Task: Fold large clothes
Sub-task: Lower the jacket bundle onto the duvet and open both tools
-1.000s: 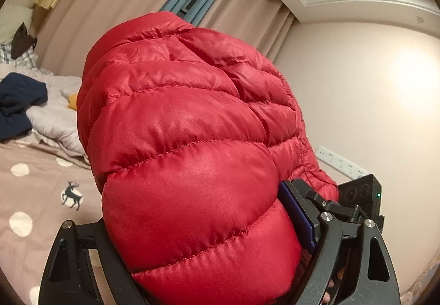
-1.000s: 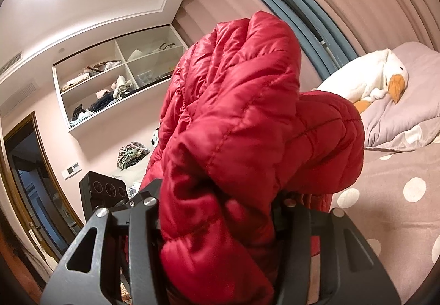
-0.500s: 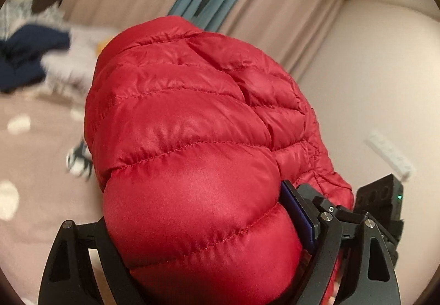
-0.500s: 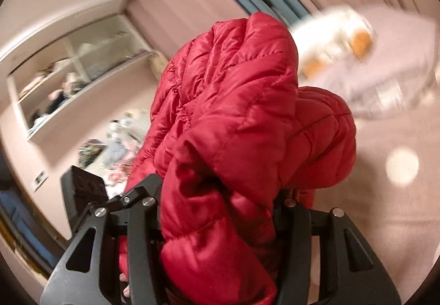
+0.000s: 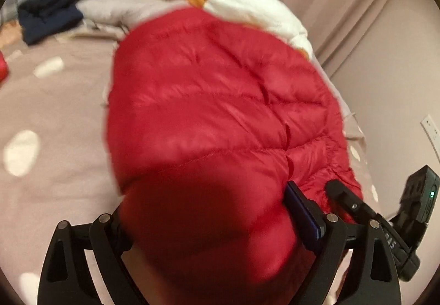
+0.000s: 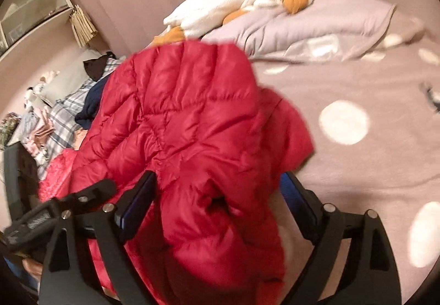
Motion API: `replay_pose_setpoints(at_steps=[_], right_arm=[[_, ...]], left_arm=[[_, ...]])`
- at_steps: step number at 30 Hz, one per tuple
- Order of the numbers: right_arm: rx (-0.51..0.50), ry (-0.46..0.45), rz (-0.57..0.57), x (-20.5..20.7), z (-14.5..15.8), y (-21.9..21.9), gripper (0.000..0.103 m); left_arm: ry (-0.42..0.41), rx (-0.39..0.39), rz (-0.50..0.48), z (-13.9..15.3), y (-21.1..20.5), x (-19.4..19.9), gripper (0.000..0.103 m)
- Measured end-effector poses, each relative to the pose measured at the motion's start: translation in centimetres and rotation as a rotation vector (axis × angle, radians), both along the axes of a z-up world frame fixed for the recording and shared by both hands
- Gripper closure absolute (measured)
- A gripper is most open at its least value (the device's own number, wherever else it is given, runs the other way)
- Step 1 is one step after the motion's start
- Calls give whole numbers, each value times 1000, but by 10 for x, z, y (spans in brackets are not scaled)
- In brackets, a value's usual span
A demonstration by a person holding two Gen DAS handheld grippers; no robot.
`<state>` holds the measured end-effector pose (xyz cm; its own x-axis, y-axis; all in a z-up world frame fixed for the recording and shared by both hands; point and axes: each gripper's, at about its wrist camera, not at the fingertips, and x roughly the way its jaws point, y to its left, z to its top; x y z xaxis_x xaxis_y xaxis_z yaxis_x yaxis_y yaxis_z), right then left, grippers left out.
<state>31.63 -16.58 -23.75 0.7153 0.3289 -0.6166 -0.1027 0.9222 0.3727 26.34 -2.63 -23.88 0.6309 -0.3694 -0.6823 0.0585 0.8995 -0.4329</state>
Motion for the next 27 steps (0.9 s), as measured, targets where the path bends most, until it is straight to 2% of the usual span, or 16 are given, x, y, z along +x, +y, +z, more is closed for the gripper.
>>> replay_pose_setpoints(at_steps=[1, 3, 6, 7, 8, 9, 10, 11, 12, 14, 16, 17, 19, 22, 25, 27], right_arm=[[-35, -26, -24, -5, 10, -1, 11], [-85, -82, -80, -11, 28, -6, 11], [-43, -165, -92, -20, 55, -16, 14], [-20, -186, -73, -25, 61, -16, 28], [-11, -194, -53, -26, 64, -17, 48], [-12, -184, -30, -25, 64, -16, 56], [-17, -166, -19, -20, 62, -11, 67], [-34, -113, -9, -12, 52, -7, 74], [-45, -73, -8, -9, 39, -3, 77], [-55, 55, 14, 13, 2, 3, 80], [-51, 107, 30, 22, -19, 11, 80], [-43, 123, 18, 24, -22, 10, 80], [-46, 120, 1, 19, -7, 9, 82], [-96, -7, -15, -6, 43, 9, 82], [-84, -125, -17, -43, 94, 3, 82], [-93, -185, 5, -74, 125, 1, 82]], left_arm=[[-21, 24, 32, 13, 6, -10, 10], [-131, 25, 110, 39, 22, -38, 10], [-197, 26, 160, 64, 38, -63, 12], [-206, 46, 164, 64, 41, -64, 14], [-210, 73, 168, 62, 39, -61, 20], [-189, 127, 183, 57, 35, -49, 32], [-107, 212, 207, 42, 33, -38, 38], [-25, 267, 214, 24, 30, -22, 46], [28, 277, 197, 5, 25, -13, 47], [59, 280, 193, -24, 19, 2, 48], [49, 288, 192, -24, 21, -2, 48], [52, 286, 196, -18, 22, -5, 48], [35, 269, 206, 4, 28, -13, 49], [-97, 237, 241, 51, 40, -44, 49], [-237, 251, 309, 105, 48, -97, 49], [-315, 261, 315, 130, 48, -129, 49]])
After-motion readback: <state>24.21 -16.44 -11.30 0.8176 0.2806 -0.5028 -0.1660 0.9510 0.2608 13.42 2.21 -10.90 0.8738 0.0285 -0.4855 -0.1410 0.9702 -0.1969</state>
